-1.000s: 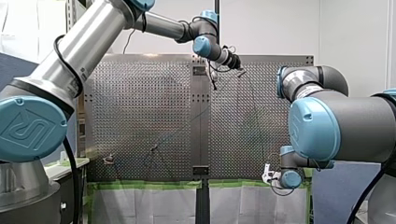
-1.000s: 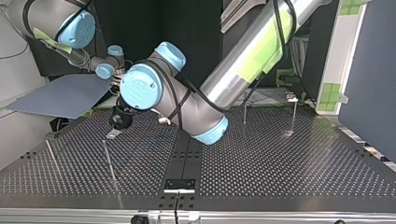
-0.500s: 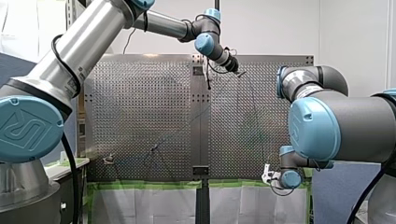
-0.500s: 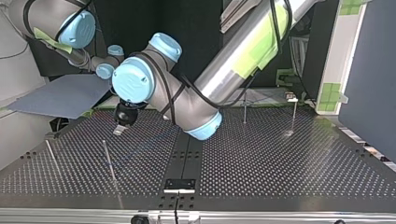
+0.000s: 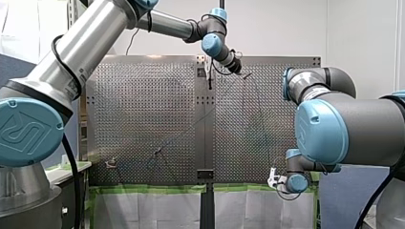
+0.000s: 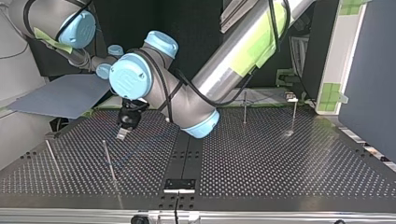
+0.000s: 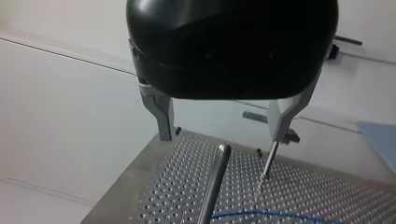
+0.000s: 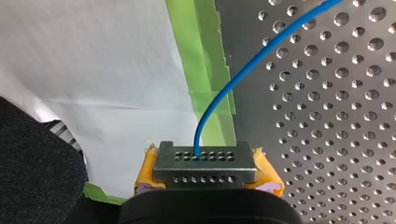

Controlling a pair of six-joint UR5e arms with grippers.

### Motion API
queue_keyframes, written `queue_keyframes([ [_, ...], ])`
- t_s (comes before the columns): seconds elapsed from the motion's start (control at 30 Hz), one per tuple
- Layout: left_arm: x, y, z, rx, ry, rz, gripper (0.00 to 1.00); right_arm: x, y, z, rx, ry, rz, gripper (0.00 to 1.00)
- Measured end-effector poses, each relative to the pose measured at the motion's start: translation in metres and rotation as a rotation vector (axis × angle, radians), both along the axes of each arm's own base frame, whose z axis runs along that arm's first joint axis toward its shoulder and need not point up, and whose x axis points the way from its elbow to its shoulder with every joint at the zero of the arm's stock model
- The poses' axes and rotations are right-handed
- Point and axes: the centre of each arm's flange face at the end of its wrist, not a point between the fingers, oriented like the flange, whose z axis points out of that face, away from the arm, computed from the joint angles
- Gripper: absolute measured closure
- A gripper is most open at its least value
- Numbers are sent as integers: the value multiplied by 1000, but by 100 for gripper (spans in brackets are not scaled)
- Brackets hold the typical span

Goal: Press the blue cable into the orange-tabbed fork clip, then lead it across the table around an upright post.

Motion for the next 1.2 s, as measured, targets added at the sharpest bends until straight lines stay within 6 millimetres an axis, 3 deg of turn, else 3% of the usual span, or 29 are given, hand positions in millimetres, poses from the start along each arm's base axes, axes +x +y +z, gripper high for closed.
queue_keyframes([
  [0.4,0,3,-1,98,-52,20,2,-3,1,-1,14,3,-5,100],
  [1.2,3,12,0,104,-48,141,2,-2,1,-1,14,3,-2,100],
])
